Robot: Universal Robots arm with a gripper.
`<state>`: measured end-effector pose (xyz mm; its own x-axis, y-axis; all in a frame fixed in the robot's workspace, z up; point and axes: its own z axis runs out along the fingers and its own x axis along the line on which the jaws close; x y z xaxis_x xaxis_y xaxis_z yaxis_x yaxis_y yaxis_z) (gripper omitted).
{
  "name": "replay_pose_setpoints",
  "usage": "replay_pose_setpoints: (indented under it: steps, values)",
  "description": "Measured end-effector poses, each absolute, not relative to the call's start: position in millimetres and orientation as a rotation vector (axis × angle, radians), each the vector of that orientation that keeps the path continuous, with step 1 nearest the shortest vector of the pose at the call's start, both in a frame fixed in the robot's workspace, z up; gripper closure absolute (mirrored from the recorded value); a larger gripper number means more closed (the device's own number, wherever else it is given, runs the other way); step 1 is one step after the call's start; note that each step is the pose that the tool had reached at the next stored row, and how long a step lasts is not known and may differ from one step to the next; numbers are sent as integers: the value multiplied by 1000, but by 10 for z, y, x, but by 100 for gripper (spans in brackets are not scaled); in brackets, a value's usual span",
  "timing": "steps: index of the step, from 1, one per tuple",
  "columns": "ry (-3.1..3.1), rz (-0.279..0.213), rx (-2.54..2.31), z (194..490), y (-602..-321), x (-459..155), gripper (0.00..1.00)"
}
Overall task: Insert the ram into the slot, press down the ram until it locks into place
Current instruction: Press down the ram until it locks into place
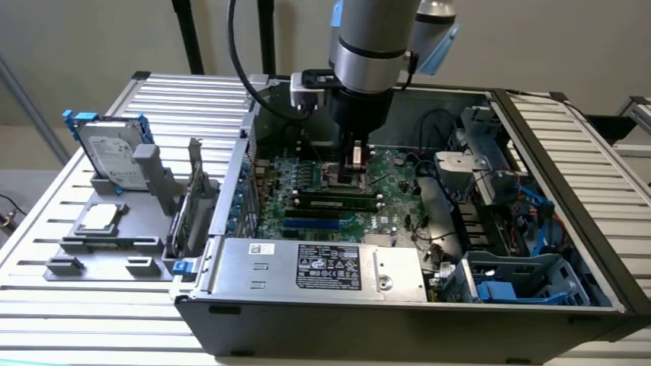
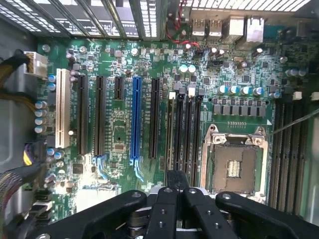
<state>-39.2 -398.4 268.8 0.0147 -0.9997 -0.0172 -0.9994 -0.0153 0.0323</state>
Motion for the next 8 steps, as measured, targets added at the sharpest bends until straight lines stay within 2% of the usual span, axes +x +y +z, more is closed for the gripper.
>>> replay_pose_setpoints:
  steps: [3,8]
  values:
    - [-2197,-56,2230,2784,-3985,-391,90]
    - [-2197,-56,2231,2784,-3985,-392,90]
